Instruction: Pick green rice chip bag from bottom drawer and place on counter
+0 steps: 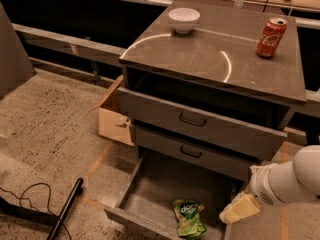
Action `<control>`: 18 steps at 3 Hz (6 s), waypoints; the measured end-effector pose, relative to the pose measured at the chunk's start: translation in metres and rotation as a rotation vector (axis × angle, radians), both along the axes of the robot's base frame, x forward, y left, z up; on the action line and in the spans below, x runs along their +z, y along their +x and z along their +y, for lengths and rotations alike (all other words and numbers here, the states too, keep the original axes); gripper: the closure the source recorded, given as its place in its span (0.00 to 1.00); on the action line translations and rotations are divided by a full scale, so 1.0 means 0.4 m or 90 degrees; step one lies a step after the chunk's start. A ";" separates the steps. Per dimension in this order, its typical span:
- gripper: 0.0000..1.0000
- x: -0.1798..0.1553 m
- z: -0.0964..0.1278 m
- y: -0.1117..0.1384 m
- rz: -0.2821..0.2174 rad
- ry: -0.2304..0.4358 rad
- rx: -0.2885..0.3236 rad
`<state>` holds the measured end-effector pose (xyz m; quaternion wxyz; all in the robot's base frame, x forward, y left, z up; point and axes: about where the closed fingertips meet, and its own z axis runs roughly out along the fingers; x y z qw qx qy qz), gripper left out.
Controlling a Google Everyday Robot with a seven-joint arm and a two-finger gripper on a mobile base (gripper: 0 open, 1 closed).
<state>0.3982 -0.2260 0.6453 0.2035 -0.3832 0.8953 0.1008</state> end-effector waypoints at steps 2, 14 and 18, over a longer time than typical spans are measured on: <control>0.00 -0.172 -0.032 -0.010 0.003 0.029 -0.152; 0.00 -1.105 0.083 0.210 0.118 0.153 -0.301; 0.64 -1.220 0.154 0.226 0.168 0.161 -0.276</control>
Offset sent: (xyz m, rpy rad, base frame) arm 0.0516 -0.0518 -0.1200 0.0994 -0.2311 -0.5621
